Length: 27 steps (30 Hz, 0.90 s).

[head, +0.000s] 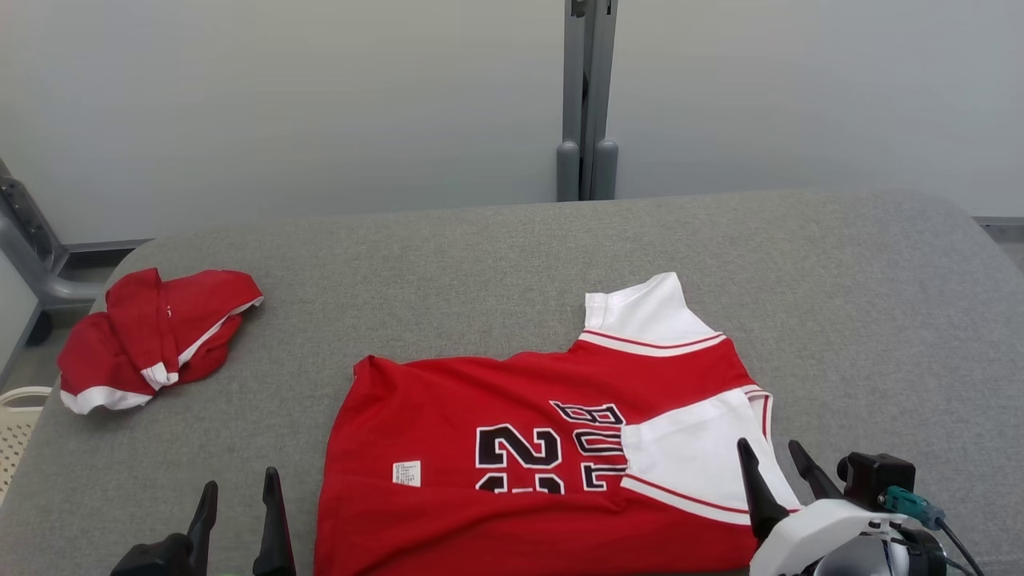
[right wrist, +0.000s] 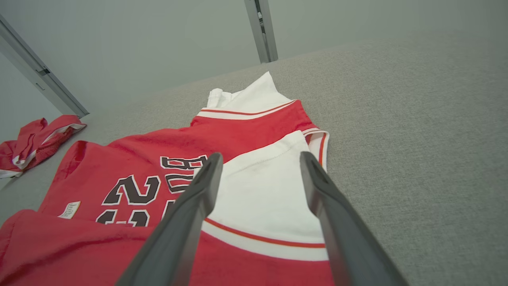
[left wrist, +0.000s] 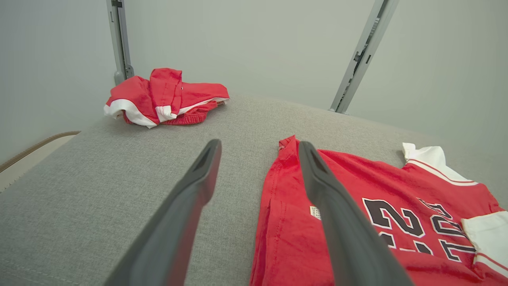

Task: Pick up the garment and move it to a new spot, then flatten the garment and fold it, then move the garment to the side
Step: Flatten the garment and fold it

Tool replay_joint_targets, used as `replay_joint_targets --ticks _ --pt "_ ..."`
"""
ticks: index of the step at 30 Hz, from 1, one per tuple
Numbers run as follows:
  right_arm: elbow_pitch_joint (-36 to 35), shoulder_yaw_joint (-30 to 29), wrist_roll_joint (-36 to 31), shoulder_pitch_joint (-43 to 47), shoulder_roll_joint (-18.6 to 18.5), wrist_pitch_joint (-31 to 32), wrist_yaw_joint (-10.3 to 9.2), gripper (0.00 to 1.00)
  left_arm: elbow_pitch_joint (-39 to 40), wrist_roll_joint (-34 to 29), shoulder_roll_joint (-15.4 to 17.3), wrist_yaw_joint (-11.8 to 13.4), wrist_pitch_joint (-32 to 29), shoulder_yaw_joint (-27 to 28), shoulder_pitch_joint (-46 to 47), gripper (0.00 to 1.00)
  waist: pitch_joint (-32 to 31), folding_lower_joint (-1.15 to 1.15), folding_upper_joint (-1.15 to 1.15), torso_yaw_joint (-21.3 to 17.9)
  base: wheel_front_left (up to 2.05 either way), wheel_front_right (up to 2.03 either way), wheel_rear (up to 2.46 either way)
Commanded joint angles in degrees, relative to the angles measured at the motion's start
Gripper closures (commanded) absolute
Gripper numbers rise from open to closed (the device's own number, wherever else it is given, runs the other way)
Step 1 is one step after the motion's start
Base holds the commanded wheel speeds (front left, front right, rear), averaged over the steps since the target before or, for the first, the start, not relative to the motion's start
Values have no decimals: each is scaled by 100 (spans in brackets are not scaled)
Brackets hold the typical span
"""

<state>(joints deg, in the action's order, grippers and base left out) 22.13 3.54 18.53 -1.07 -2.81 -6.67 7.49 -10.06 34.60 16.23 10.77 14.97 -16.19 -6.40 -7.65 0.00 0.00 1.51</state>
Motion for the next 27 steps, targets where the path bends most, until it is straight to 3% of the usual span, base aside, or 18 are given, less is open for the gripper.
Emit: replay_joint_targets --ticks 1,20,27 --pt "16 1 6 -55 -17 -29 0 0 -32 -68 2 -32 20 5 35 0 4 0 0 -1 0 0 0" --pt "-62 24 -36 -104 -18 54 0 0 -15 -153 20 -373 19 -94 214 0 4 0 0 48 0 0 0" --pt "-105 -62 -278 -428 -18 515 0 0 -381 -266 115 -493 -655 -411 813 0 202 0 0 81 0 0 0"
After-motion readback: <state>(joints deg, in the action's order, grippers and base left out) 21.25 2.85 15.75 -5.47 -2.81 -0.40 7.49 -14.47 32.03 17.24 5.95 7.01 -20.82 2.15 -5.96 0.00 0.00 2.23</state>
